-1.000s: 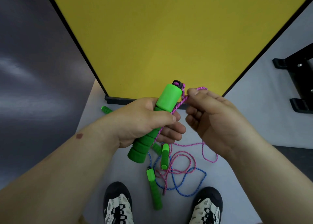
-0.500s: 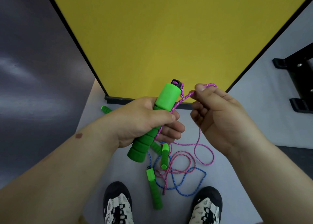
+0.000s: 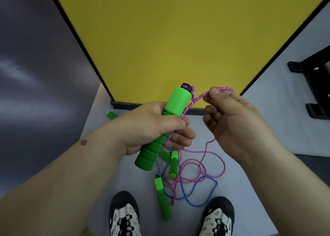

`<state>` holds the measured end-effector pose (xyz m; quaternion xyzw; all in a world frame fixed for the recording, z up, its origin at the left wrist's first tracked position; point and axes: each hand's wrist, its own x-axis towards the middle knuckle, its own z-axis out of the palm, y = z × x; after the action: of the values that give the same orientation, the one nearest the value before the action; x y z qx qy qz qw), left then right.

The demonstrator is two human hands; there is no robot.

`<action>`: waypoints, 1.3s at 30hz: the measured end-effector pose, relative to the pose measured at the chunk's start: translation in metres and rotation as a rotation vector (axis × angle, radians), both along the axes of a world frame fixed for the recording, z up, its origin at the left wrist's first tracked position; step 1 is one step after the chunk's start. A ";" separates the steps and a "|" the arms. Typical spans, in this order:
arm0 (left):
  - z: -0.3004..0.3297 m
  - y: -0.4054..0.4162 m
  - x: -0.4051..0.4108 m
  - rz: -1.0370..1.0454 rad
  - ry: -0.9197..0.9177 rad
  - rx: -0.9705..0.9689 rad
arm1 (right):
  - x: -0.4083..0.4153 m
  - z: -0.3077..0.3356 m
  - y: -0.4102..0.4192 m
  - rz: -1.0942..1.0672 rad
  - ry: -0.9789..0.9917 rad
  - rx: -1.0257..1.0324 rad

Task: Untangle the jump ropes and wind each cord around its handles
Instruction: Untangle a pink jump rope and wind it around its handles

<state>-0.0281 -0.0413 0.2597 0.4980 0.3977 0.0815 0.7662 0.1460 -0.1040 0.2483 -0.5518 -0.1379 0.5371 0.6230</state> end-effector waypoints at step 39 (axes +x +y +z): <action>0.004 -0.003 0.002 0.004 0.028 0.024 | -0.009 -0.002 -0.003 0.297 0.023 -0.024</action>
<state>-0.0262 -0.0445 0.2637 0.5074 0.4084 0.0808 0.7545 0.1369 -0.1071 0.2460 -0.5265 -0.2044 0.6312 0.5316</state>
